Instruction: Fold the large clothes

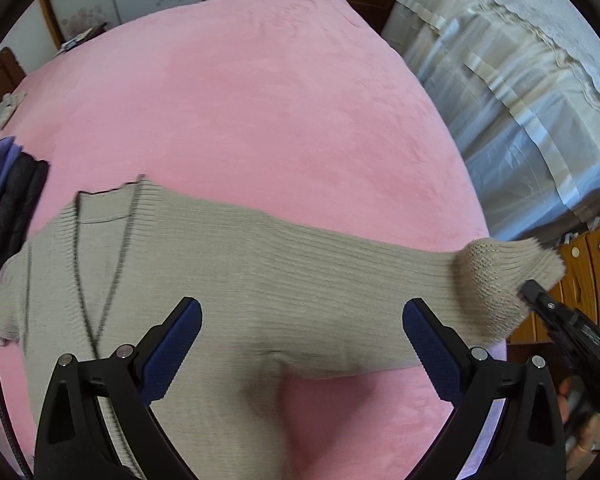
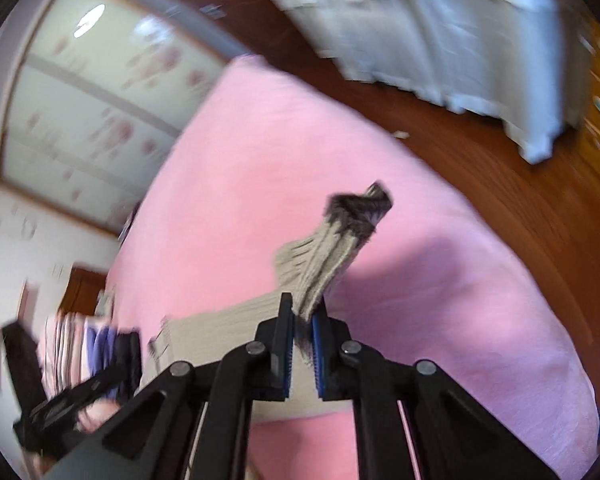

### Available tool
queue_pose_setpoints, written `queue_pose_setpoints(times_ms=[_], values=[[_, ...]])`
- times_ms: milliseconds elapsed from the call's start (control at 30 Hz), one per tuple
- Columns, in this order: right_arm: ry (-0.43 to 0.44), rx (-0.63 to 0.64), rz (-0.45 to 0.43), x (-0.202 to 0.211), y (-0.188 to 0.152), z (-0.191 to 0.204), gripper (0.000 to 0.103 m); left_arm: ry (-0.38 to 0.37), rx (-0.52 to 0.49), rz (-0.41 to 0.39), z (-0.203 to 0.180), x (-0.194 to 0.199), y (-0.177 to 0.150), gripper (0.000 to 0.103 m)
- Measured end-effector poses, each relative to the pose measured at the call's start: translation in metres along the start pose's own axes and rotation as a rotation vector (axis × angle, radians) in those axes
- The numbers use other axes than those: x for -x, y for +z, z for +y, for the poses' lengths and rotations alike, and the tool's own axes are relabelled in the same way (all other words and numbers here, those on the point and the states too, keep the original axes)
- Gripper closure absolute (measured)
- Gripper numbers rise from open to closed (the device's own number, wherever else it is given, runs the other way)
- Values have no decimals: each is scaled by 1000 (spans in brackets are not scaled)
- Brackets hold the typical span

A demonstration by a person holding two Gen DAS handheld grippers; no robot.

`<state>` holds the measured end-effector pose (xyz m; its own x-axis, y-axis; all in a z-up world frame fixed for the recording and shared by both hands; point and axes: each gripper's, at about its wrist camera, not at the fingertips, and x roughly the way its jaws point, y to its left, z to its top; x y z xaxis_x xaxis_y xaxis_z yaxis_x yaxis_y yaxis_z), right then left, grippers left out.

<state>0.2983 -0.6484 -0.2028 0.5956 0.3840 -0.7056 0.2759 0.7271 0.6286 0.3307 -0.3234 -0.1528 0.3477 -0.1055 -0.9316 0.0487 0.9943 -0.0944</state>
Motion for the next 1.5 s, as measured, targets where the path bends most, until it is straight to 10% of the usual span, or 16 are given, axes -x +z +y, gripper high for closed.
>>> queue_pose_setpoints(times_ms=[333,667,1000,1500], values=[[90,159,161,-79,-66,132,95,23,155,10,133,0,-15,2],[-103,222,309,-202,-142,165,86,-94,181,115,199,-63,-27,2],[-190,343,211,-154,-159,165,67,-428,259,229,199,-117,-31,4],[-237,294,195,-109,-159,127,66,-529,327,391,155,-192,-59,24]])
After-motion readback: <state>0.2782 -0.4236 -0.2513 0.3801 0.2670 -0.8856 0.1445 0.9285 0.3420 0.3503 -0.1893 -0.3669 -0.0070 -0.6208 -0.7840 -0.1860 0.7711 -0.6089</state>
